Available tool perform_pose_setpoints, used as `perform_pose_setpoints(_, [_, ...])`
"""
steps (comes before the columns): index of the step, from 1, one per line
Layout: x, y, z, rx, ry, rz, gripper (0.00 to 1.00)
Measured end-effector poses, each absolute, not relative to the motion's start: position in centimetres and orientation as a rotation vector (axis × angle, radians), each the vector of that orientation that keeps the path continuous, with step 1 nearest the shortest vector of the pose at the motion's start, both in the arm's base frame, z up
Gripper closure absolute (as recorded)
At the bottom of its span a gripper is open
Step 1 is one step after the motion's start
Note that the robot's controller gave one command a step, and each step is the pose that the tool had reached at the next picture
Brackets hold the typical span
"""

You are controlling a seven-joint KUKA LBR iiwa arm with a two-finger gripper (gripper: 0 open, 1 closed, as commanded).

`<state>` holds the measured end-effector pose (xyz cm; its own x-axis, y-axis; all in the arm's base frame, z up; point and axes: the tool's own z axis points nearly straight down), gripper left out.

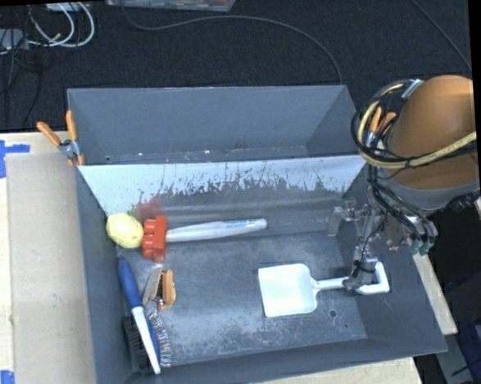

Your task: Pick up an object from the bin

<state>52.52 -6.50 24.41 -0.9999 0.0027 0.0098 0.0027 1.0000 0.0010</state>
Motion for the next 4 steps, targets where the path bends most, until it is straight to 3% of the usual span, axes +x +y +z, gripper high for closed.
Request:
perform_pose_setpoints(1, [52.7, -6.5, 24.8, -0.001, -3.140, 0.000, 0.00])
perform_pose_setpoints(2, [52.8, -9.6, 16.9, -0.056, -3.139, 0.000, 0.00])
perform_pose_setpoints(3, [53.0, -12.4, 7.1, 0.152, -3.136, -0.001, 0.00])
perform_pose_setpoints(4, [53.6, -14.0, 13.8, -0.142, -3.134, -0.003, 0.00])
